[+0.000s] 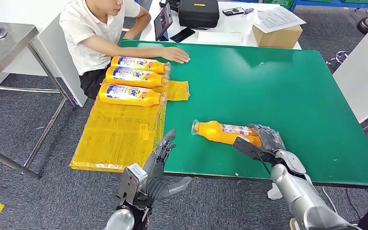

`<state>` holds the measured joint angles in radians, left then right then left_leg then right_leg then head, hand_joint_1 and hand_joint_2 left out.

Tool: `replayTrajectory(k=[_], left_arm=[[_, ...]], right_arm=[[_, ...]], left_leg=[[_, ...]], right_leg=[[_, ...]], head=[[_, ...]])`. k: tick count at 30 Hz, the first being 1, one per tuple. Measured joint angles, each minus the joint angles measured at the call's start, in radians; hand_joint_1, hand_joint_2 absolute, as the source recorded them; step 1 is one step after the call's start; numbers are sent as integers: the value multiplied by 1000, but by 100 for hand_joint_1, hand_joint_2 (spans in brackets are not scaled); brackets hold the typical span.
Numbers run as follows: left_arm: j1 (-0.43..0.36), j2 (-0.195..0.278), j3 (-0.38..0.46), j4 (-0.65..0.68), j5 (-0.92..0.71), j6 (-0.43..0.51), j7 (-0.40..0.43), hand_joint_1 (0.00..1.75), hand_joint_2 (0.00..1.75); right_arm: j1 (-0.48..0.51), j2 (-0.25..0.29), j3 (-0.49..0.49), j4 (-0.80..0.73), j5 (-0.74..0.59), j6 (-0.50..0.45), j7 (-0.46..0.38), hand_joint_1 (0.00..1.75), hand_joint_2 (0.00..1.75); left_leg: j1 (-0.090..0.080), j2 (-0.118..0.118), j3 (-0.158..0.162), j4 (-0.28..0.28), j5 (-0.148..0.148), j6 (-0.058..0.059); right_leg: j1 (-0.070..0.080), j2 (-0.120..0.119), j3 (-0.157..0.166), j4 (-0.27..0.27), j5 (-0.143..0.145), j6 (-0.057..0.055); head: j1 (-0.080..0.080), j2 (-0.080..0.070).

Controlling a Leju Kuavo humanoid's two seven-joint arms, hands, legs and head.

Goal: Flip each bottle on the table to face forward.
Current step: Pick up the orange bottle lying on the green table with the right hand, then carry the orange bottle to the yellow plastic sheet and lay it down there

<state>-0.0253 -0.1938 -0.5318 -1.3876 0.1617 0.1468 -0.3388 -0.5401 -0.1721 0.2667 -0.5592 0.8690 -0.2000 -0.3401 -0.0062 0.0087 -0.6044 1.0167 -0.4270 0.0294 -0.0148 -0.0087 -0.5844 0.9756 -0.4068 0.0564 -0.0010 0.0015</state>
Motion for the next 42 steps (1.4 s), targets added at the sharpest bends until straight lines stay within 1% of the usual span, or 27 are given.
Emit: replayTrajectory(k=[3,10,12,14,17,19,21,24,28,31,33,35,38,42], left_arm=[[-1,0,0,1,4,-1,0,0,175],[-1,0,0,1,4,-1,0,0,175],[-1,0,0,1,7,-2,-2,0,175],[-1,0,0,1,17,-2,-9,0,175],[-2,-1,0,6,47,13,-20,0,175],[0,-3,2,14,73,40,-24,0,175],[3,-6,6,23,98,65,-24,0,175],[6,-7,9,36,111,75,-25,0,175],[8,-8,13,47,127,92,-27,0,175],[16,-15,29,52,161,154,-56,0,175],[21,-21,43,52,178,201,-88,0,175],[25,-25,54,52,201,229,-103,0,175],[30,-26,63,50,240,232,-85,0,175],[30,-26,65,60,315,202,-38,0,175]], right_arm=[[0,-3,-3,0,-44,32,-28,175,175],[3,-3,-7,0,-64,45,-39,175,175],[4,-3,-12,0,-96,65,-56,175,175],[12,2,-29,-6,-190,129,-98,175,175],[52,26,-77,-45,-379,252,-165,175,175],[100,53,-107,-102,-478,294,-174,175,175],[152,81,-126,-175,-548,308,-163,175,175],[210,112,-138,-264,-589,315,-145,175,175],[251,129,-145,-333,-632,326,-145,175,175],[291,155,-151,-420,-714,332,-159,175,175],[326,179,-149,-505,-762,317,-152,175,175],[362,204,-134,-598,-791,291,-144,175,175],[409,230,-93,-713,-803,249,-142,175,175],[458,251,-24,-807,-799,195,-151,175,175]], left_leg=[[0,0,2,0,0,0],[0,0,5,0,-1,0],[0,0,5,0,-1,0],[0,1,5,0,-1,0],[0,1,5,0,-1,-1],[1,0,3,0,-1,-1],[1,0,1,0,0,-1],[1,-1,-4,0,0,-1],[1,-2,-9,0,1,0],[0,-2,-12,0,1,0],[0,-2,-12,0,0,0],[0,-2,-13,0,0,0],[1,-2,-13,0,0,-1],[1,-2,-14,0,0,-1]], right_leg=[[0,1,1,0,0,0],[0,2,4,0,0,0],[0,2,5,0,0,0],[0,2,5,0,0,0],[0,2,5,0,0,0],[1,2,4,0,0,0],[1,2,3,0,0,0],[1,2,-2,1,0,0],[0,1,-6,1,0,0],[0,1,-8,1,0,0],[0,1,-9,1,0,0],[0,0,-10,1,-1,0],[1,0,-11,1,-1,0],[1,0,-11,1,-1,-1]], head=[[0,0],[0,0],[0,0],[0,0],[0,0],[0,0],[0,0],[0,0],[0,0],[0,0],[0,0],[0,0],[0,0],[0,0]])
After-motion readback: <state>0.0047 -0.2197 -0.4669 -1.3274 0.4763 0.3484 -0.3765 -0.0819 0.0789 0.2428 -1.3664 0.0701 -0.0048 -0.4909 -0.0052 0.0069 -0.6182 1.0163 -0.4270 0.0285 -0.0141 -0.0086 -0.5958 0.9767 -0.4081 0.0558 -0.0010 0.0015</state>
